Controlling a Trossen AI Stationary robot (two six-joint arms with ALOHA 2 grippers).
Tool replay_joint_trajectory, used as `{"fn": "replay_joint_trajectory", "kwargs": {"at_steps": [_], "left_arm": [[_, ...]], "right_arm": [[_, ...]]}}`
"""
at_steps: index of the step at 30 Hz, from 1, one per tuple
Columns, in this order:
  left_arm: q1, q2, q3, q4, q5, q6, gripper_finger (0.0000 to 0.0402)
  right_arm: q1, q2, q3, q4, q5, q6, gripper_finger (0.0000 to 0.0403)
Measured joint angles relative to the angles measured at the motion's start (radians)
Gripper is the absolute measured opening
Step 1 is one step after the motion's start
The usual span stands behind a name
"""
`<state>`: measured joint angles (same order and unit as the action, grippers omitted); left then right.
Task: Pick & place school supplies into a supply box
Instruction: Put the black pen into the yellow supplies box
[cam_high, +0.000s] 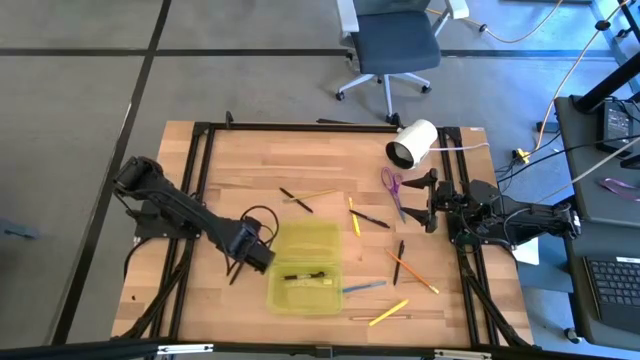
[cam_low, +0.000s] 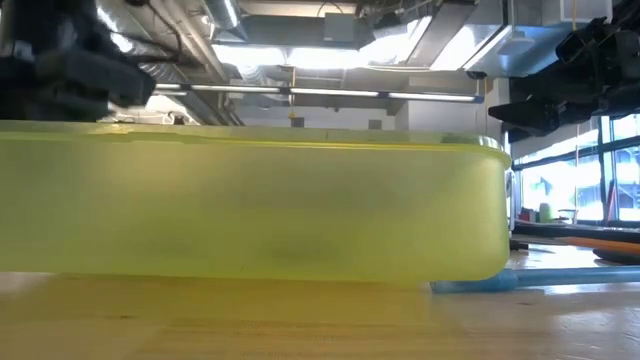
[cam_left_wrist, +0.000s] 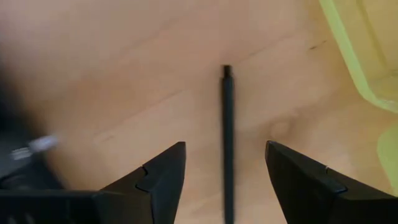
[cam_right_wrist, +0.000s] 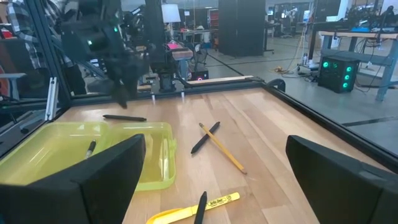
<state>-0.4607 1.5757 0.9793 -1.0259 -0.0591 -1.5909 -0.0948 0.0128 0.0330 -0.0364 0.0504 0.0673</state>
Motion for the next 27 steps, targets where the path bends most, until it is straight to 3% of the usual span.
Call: {"fn": "replay_joint_trajectory", "kwargs": {"at_steps": [3, 10, 16, 27], "left_arm": [[0.007, 0.0, -0.063, 0.115, 0.002, 0.002, 0.0206], [0.053, 0.0, -0.145, 0.162, -0.007, 0.002, 0.0193], [0.099, -0.005, -0.214, 0.322, 0.001, 0.066, 0.0179], [0.121, -0.002, -0.221, 0.286, 0.026, 0.131, 0.0119]], "right_arm": [[0.0, 0.0, 0.0, 0.0, 0.0, 0.0, 0.0391], [0.0, 0.0, 0.0, 0.0, 0.0, 0.002, 0.0391], [0.0, 0.0, 0.0, 0.0, 0.0, 0.002, 0.0391], [0.0, 0.0, 0.0, 0.001, 0.0, 0.003, 0.0391]]}}
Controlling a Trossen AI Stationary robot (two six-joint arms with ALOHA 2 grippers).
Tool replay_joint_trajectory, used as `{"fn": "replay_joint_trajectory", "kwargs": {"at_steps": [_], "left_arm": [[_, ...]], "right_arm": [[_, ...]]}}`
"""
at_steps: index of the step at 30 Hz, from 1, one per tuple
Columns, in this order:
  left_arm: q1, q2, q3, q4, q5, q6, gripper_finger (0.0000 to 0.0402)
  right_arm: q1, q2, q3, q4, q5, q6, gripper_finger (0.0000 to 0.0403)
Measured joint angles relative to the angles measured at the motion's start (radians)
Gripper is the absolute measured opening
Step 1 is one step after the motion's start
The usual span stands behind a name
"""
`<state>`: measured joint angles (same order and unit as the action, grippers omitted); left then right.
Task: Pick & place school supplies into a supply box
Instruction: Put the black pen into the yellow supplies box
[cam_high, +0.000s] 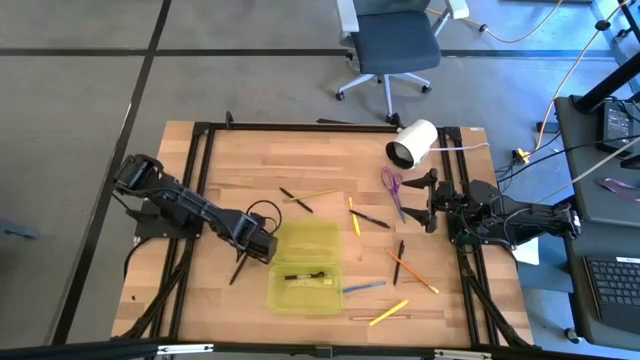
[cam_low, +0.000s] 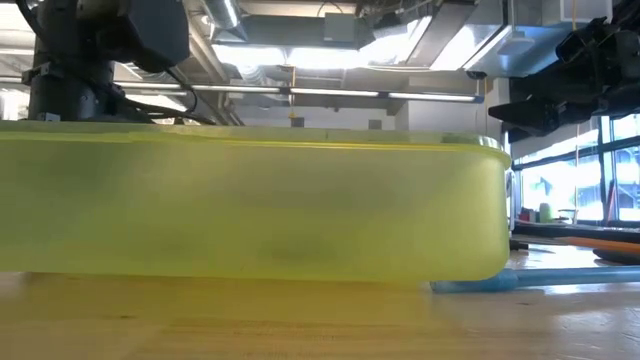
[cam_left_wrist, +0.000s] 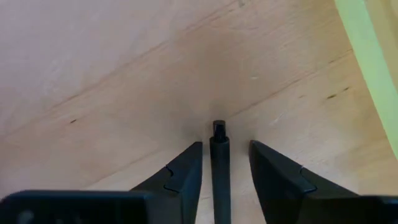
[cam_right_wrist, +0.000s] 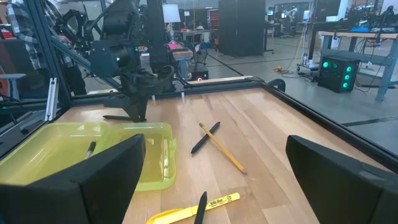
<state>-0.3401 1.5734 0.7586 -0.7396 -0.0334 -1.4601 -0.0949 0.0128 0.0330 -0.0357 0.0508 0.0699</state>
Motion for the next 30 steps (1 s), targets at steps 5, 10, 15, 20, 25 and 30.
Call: {"fn": "replay_joint_trajectory", "kwargs": {"at_steps": [5, 10, 15, 20, 25, 30], "left_arm": [[0.0, 0.001, 0.0, -0.007, -0.001, 0.023, 0.0085], [0.0, 0.001, -0.001, -0.008, -0.001, 0.063, 0.0051], [0.0, 0.001, -0.002, -0.004, -0.002, 0.078, 0.0019], [0.0, 0.003, 0.02, -0.009, -0.002, 0.095, 0.0017], [0.0, 0.009, 0.07, -0.012, -0.001, 0.136, 0.0022], [0.0, 0.007, 0.144, -0.066, 0.002, 0.171, 0.0019]], "right_arm": [[0.0, 0.0, 0.0, 0.0, 0.0, 0.0, 0.0391], [0.0, 0.0, 0.0, 0.0, 0.0, 0.0, 0.0391], [0.0, 0.0, 0.0, 0.0, 0.0, 0.0, 0.0391], [0.0, 0.0, 0.0, 0.0, 0.0, 0.0, 0.0391], [0.0, 0.0, 0.0, 0.0, 0.0, 0.0, 0.0391], [0.0, 0.0, 0.0, 0.0, 0.0, -0.002, 0.0391]]}}
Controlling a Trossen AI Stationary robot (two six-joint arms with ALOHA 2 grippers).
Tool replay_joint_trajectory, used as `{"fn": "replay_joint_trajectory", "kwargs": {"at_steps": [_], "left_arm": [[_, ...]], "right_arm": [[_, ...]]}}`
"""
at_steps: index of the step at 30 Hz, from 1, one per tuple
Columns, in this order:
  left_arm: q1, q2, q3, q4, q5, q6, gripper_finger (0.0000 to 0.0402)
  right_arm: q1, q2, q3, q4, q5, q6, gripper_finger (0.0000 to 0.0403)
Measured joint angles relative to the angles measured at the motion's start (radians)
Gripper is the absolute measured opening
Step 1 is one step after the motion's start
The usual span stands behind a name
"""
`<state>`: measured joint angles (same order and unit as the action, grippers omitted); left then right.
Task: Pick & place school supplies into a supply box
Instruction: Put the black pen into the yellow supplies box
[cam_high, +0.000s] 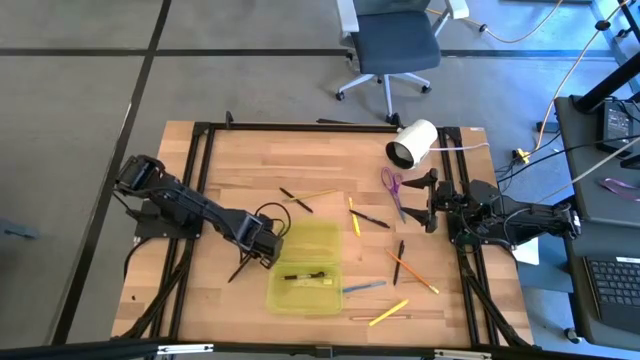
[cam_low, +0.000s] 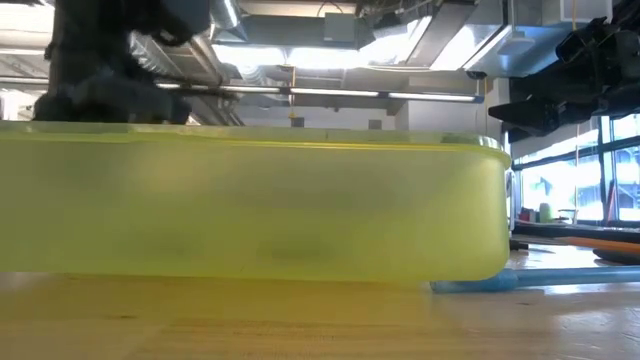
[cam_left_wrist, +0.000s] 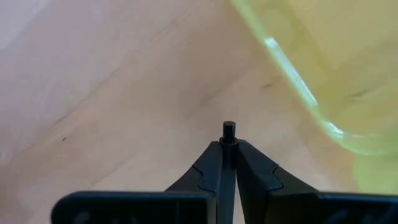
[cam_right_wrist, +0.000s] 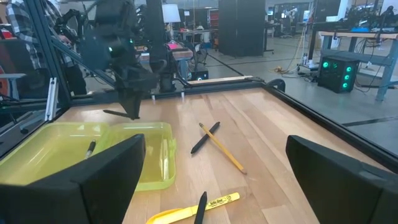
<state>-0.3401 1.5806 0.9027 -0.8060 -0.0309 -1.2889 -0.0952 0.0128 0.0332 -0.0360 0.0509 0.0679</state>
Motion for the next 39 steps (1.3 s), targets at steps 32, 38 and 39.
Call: {"fn": "replay_joint_trajectory", "kwargs": {"at_steps": [32, 38, 39], "left_arm": [[-0.034, 0.364, 0.702, 0.025, 0.043, 0.604, 0.0018], [-0.031, 0.514, 0.862, -0.112, 0.041, 0.712, 0.0018], [-0.031, 0.531, 0.873, -0.121, 0.041, 0.727, 0.0018]], "right_arm": [[0.0, 0.0, 0.0, 0.0, -0.001, 0.006, 0.0391], [0.0, 0.0, 0.0, -0.001, -0.003, 0.011, 0.0391], [0.0, 0.0, 0.0, -0.001, -0.008, 0.015, 0.0391]]}}
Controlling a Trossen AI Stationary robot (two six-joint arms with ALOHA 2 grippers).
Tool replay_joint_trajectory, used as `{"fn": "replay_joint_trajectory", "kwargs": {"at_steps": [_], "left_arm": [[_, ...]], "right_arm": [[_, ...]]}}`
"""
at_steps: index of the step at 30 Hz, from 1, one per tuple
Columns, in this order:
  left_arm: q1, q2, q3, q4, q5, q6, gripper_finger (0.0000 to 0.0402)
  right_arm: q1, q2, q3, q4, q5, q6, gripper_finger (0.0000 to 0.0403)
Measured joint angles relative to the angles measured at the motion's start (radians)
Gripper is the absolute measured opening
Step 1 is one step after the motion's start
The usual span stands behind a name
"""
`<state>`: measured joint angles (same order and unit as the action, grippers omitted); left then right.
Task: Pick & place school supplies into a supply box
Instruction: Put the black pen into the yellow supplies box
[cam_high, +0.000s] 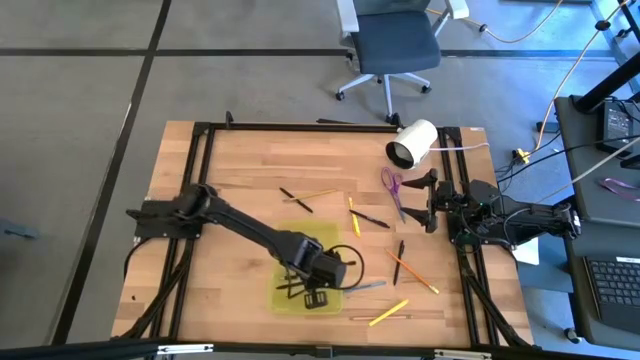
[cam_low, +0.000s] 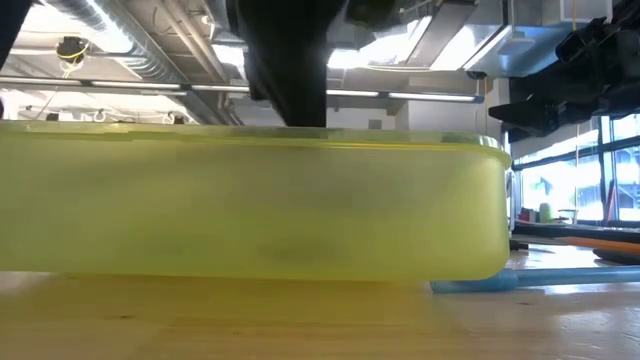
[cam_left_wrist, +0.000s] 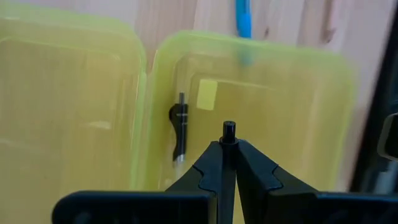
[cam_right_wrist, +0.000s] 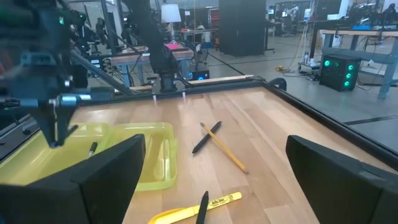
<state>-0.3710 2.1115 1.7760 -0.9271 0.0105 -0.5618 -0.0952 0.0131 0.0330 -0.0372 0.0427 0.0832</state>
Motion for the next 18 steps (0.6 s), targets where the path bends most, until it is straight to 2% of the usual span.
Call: {"fn": "replay_joint_trajectory", "kwargs": {"at_steps": [7, 13, 18], "left_arm": [[0.0, 0.065, 0.009, -0.016, -0.016, 0.09, 0.0018], [0.002, 0.071, 0.01, -0.012, -0.066, 0.153, 0.0018], [0.006, 0.076, 0.01, -0.008, -0.016, 0.141, 0.0018]], "right_arm": [[0.0, 0.0, 0.0, -0.007, -0.065, 0.019, 0.0391], [0.0, 0.0, 0.0, -0.008, -0.065, 0.041, 0.0391], [0.0, 0.0, 0.0, -0.008, -0.065, 0.041, 0.0391]]}}
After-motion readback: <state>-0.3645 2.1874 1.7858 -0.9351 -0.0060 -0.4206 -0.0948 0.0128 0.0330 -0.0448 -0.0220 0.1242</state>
